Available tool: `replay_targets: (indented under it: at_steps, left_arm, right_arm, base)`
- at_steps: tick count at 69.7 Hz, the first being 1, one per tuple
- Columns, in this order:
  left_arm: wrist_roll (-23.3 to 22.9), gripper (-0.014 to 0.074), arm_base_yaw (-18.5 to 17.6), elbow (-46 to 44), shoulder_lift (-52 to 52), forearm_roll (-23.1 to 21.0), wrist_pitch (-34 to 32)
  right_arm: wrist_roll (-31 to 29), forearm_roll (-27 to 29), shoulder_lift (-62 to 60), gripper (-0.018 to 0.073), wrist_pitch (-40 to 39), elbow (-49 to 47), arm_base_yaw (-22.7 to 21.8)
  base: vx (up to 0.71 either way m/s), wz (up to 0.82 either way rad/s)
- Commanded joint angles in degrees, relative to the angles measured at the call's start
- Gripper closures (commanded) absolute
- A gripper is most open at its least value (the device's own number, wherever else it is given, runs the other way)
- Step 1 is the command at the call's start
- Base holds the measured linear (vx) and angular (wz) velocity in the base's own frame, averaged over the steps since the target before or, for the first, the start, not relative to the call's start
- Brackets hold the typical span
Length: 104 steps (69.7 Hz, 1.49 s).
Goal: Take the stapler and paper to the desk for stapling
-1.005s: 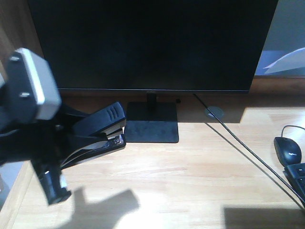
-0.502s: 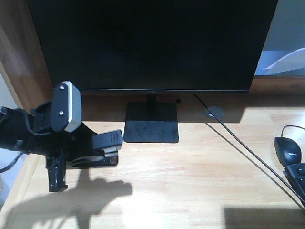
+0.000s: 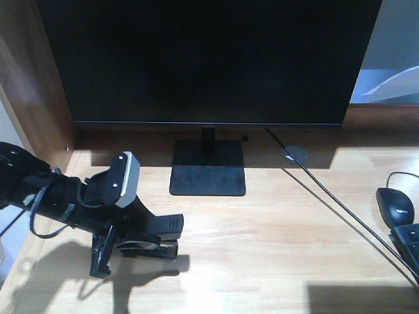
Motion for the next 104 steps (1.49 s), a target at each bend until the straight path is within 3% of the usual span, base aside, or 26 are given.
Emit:
replay_targets:
  at_steps: [1, 16, 31, 71, 86, 104]
  left_arm:
    - [1.92, 0.0603, -0.15, -1.81, 0.09, -6.65, 2.02]
    - [1.92, 0.0603, -0.38, -2.01, 5.25, -10.11, -0.94]
    - [1.92, 0.0603, -1.78, -2.14, 8.35, -10.75, -5.12]
    - [1.92, 0.0569, -2.93, -3.88, 10.94, -8.55, -4.17]
    - [1.80, 0.0449, -2.93, -3.88, 10.94, -8.55, -3.81]
    - [1.48, 0.0153, -2.93, -3.88, 10.94, -8.52, -2.13]
  right_arm:
    - [-0.68, -1.31, 0.64, 0.0565, -1.23, -1.83, -0.06]
    - [-0.68, -1.31, 0.64, 0.0565, -1.43, -1.83, -0.06]
    - [-0.68, -1.31, 0.64, 0.0565, -1.43, -1.83, -0.06]
    - [-0.68, -1.26, 0.64, 0.0565, -1.42, -1.83, -0.06]
    - [-0.68, -1.26, 0.64, 0.0565, -1.42, -1.83, -0.06]
    - [-0.68, -1.27, 0.64, 0.0565, -1.21, -1.83, -0.06]
  base:
    - [0.00, 0.00]
    - [0.00, 0.00]
    - [0.00, 0.00]
    - [0.00, 0.00]
    - [0.00, 0.00]
    - [0.00, 0.00]
